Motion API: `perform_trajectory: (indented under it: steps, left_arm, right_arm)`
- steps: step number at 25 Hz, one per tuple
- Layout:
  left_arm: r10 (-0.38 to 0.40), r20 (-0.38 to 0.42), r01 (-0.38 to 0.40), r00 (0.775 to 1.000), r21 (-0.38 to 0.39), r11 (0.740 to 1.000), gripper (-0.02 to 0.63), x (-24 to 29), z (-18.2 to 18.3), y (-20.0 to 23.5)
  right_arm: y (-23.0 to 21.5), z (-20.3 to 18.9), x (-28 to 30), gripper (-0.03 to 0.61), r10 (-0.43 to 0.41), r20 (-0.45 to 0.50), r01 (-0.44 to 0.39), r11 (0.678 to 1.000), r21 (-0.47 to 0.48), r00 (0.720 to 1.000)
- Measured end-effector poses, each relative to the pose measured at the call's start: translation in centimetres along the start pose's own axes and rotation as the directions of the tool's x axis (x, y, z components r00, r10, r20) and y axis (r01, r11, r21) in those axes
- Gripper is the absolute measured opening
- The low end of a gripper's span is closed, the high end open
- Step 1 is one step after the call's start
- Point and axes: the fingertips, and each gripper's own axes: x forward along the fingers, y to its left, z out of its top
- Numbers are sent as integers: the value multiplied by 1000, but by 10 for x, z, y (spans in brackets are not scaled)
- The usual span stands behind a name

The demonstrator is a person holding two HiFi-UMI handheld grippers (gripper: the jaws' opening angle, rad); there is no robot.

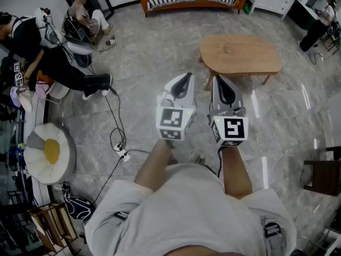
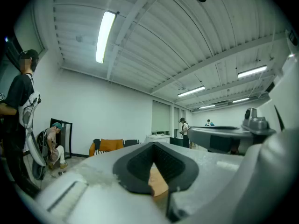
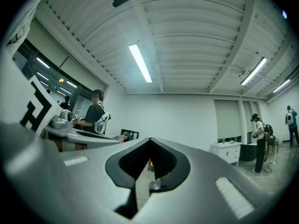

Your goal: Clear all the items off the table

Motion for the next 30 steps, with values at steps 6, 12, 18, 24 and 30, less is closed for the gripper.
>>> perform_trajectory:
  steps: [6, 12, 18, 24, 30]
  left_arm:
    - [-10, 2, 9, 1000, 15, 1000, 20, 3, -4, 0]
    - [-15, -4, 15, 1000, 16, 1000, 20, 7, -10, 2]
    - [-12, -30, 12, 999, 0, 1000, 20, 17, -21, 2]
    - [-23, -43, 23, 999, 3, 1000, 20, 29, -28, -26]
    - [-31, -52, 31, 998, 1, 1000, 20, 42, -36, -48]
  right_arm:
    - [-2, -2, 2, 6, 1, 1, -1, 1000, 3, 1000]
    - [-4, -10, 2, 6, -6, -9, 6, 1000, 6, 1000]
    - [-7, -19, 4, 6, 14, -15, -14, 1000, 22, 1000]
    - [-34, -23, -9, 6, 1, -7, -1, 1000, 28, 1000]
    - [-55, -33, -20, 6, -3, -11, 3, 999, 39, 1000]
